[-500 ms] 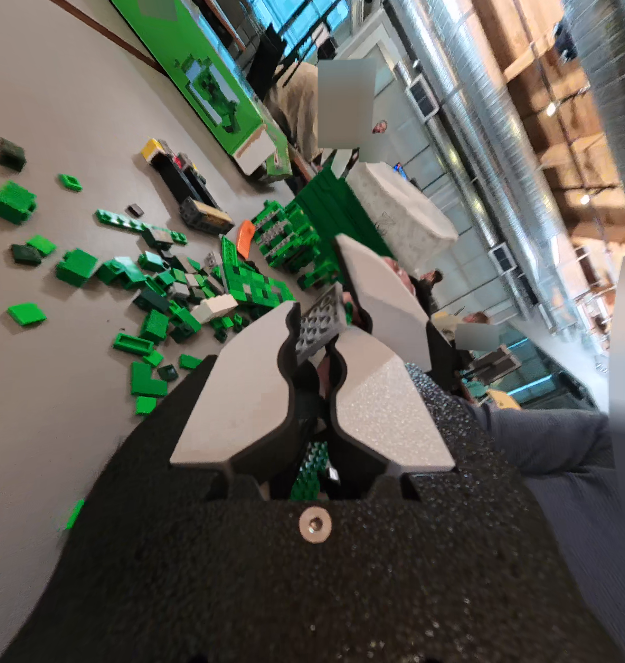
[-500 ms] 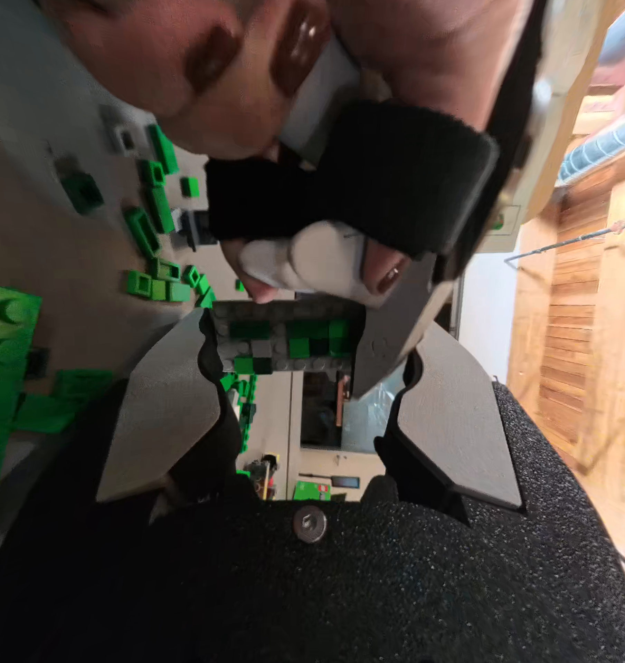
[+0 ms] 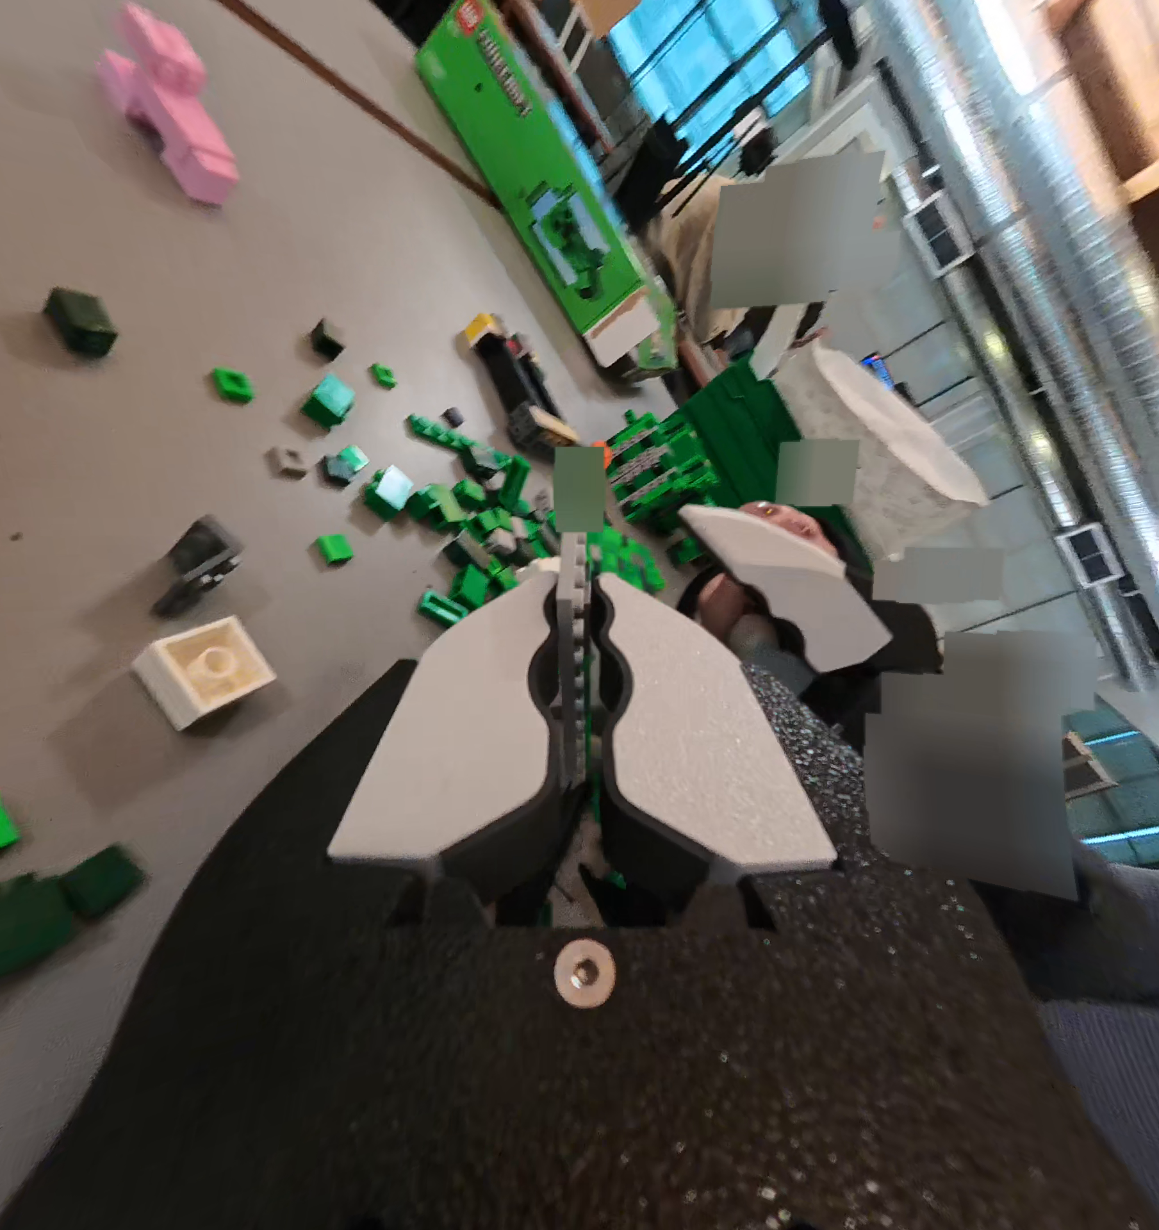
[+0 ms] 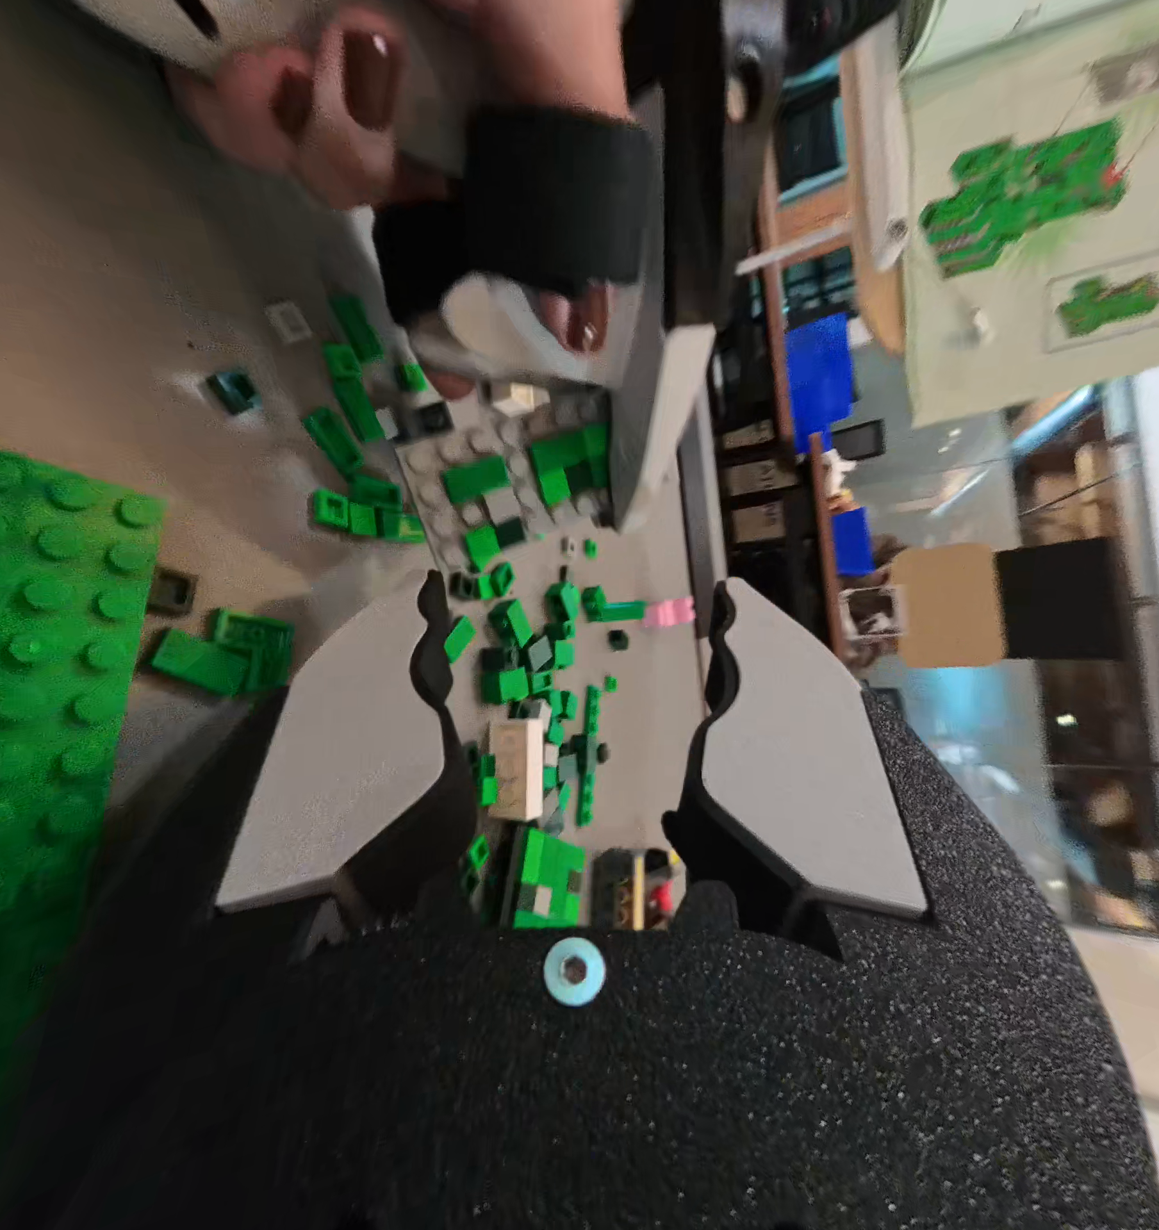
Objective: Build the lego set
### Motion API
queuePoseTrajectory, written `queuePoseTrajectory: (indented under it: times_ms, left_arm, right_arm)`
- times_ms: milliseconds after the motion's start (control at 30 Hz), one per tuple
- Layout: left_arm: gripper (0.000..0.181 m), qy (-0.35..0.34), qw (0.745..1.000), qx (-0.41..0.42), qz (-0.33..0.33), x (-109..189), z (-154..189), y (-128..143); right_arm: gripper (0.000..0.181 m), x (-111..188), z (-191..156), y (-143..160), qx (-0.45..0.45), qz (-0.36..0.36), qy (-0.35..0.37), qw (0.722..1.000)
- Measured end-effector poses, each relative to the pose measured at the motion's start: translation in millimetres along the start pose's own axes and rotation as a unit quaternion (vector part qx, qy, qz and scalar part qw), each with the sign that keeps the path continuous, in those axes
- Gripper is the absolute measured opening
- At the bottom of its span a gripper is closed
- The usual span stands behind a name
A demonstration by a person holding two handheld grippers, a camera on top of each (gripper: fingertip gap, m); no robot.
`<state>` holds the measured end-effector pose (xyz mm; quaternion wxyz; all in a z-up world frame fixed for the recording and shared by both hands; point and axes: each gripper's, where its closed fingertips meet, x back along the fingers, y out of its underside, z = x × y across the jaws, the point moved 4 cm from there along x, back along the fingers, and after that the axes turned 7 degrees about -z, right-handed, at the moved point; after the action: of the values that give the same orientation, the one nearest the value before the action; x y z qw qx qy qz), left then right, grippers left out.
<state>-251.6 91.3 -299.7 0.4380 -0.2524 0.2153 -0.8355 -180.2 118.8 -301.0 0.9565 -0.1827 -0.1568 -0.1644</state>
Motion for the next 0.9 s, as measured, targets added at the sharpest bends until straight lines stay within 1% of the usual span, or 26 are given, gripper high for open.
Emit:
queuePoseTrajectory:
  times_ms: [133, 233, 300, 400, 467, 567, 633, 700, 733, 800, 900]
  left_arm:
    - [0.007, -0.057, 0.997, -0.041, -0.025, 1, -2, 2]
    - [0.038, -0.119, 0.988, -0.084, -0.045, -1, -4, 3]
    - [0.064, -0.145, 0.981, -0.119, -0.046, -3, -2, 1]
    - [0.095, -0.184, 0.967, -0.167, -0.046, -5, -1, -1]
    - [0.117, -0.200, 0.960, -0.190, -0.037, -5, 0, -4]
    - [0.138, -0.202, 0.954, -0.222, 0.004, -1, 9, -12]
    - [0.141, -0.189, 0.951, -0.241, 0.034, 1, 18, -15]
    - [0.143, -0.160, 0.951, -0.256, 0.062, 1, 30, -14]
    - [0.143, -0.153, 0.948, -0.271, 0.069, 3, 38, -14]
    - [0.142, -0.166, 0.933, -0.304, 0.093, 16, 55, -20]
    - [0.127, -0.178, 0.910, -0.353, 0.120, 44, 89, -25]
  right_arm:
    - [0.068, 7, 8, 15, -0.084, 0.004, -0.044, 0.995]
    - [0.068, 10, 14, 19, -0.140, 0.022, -0.056, 0.988]
    - [0.068, 10, 16, 19, -0.160, 0.033, -0.055, 0.985]
    - [0.070, 9, 18, 21, -0.183, 0.039, -0.048, 0.981]
    - [0.070, 8, 21, 23, -0.197, 0.044, -0.033, 0.979]
    - [0.069, 11, 30, 26, -0.240, 0.067, -0.006, 0.968]
    - [0.063, 17, 39, 27, -0.290, 0.121, 0.024, 0.949]
    - [0.054, 26, 50, 34, -0.333, 0.164, 0.071, 0.926]
    - [0.052, 30, 55, 39, -0.346, 0.174, 0.094, 0.917]
    - [0.050, 34, 60, 45, -0.359, 0.177, 0.124, 0.908]
    - [0.046, 32, 60, 48, -0.359, 0.169, 0.136, 0.908]
